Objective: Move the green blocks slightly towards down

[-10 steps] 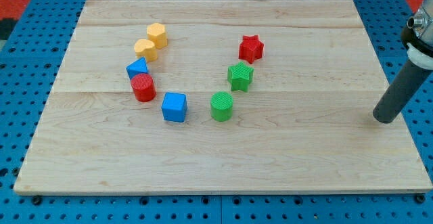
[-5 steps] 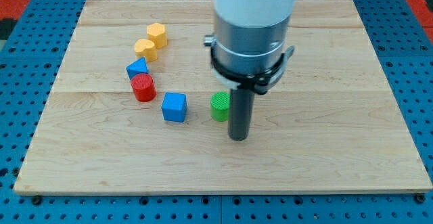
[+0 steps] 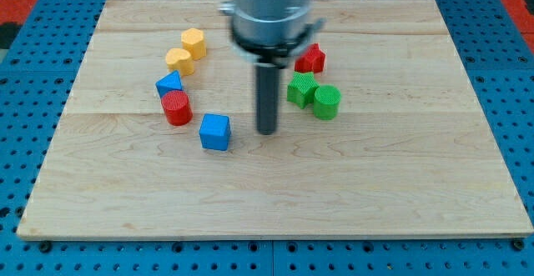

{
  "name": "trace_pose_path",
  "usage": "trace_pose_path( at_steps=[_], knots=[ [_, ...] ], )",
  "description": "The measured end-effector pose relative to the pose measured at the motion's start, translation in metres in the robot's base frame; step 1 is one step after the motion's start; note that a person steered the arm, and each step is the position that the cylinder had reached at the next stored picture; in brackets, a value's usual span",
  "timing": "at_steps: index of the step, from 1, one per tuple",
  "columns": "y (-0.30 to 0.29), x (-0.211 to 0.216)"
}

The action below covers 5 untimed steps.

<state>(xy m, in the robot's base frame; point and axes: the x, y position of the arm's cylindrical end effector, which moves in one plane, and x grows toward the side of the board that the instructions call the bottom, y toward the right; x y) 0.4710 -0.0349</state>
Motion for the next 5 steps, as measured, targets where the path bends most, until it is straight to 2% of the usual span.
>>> trace_pose_path(
  at_steps=[1, 2, 3, 4, 5],
  knots=[
    [-0.01, -0.053],
    [0.018, -0.081],
    [0.059, -0.087],
    [0.125, -0.046],
    [0.111, -0.046]
  ],
)
